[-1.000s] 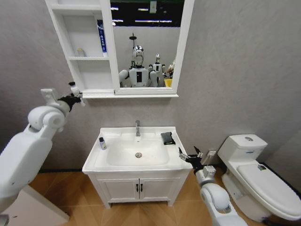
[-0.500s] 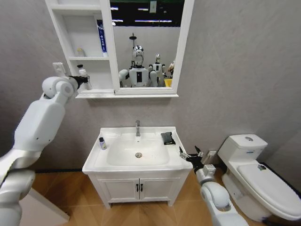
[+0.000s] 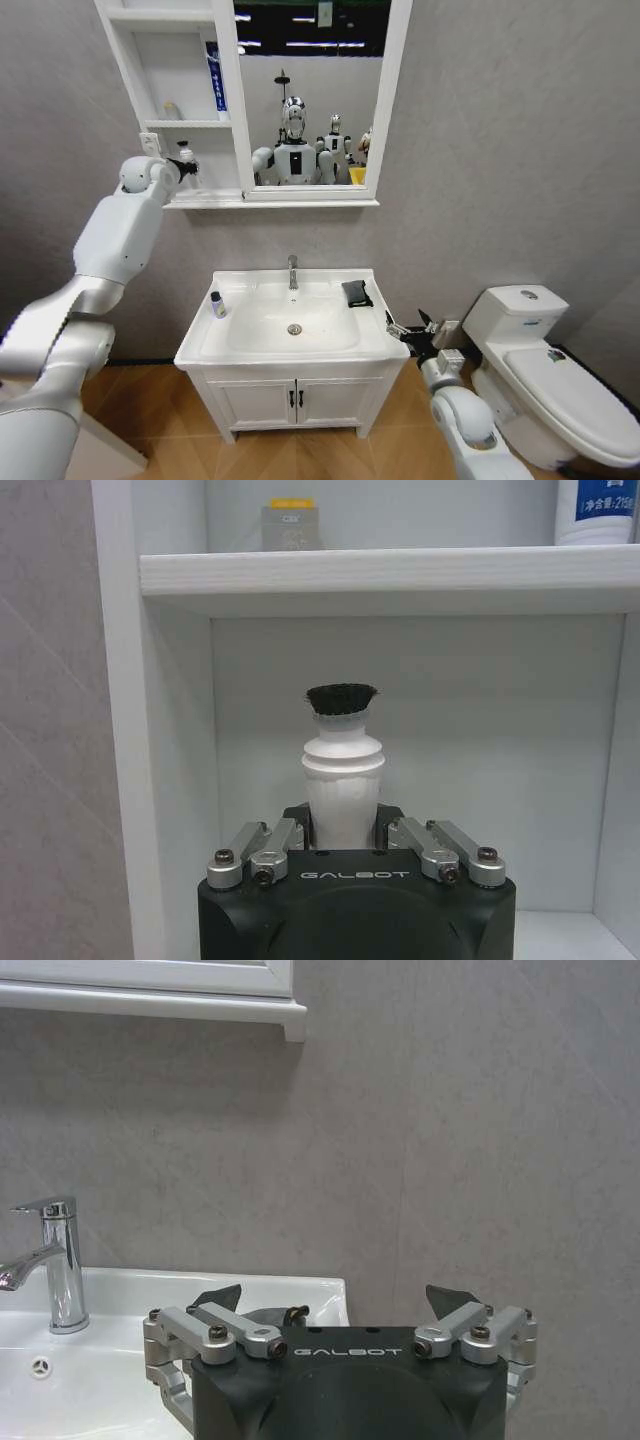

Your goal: Move facial cleanser and shampoo from washbasin to cabinet, then wipe washbasin with towel.

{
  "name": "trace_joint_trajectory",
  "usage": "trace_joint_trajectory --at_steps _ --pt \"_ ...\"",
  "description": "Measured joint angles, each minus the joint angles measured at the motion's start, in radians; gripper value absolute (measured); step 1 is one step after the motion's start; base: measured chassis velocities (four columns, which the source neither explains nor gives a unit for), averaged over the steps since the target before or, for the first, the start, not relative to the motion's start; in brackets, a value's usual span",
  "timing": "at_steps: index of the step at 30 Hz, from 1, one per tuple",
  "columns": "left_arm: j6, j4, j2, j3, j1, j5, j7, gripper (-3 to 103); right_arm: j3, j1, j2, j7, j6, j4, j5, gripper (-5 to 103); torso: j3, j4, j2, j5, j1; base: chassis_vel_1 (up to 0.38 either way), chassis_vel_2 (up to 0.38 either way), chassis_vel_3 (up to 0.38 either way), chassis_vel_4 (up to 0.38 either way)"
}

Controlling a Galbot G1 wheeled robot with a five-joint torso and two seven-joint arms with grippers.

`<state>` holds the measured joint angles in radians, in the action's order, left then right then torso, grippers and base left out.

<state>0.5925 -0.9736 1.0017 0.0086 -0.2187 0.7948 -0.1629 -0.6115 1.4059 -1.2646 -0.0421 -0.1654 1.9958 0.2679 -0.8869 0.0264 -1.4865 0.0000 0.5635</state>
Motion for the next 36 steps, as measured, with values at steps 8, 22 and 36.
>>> trace_joint_trajectory --at_steps 8,22,36 --pt "-0.034 0.102 0.026 -0.007 -0.028 -0.050 0.041 31 0.007 -0.002 0.009 0.000 0.003 0.000 0.000 100 0.000 -0.0001 0.000 0.0000 0.000 0.000 0.000 0.000 0.000" --pt "-0.055 0.114 0.034 -0.008 -0.030 -0.077 0.034 55 0.007 0.011 0.013 0.007 0.016 0.000 -0.001 100 0.000 0.0000 0.000 -0.0001 0.000 0.000 0.000 0.000 0.000" --pt "0.008 -0.152 -0.060 -0.061 0.071 0.034 -0.106 100 0.010 0.011 0.018 0.006 0.016 0.006 0.000 100 0.000 0.0002 0.000 0.0002 0.000 0.000 0.000 0.000 0.000"
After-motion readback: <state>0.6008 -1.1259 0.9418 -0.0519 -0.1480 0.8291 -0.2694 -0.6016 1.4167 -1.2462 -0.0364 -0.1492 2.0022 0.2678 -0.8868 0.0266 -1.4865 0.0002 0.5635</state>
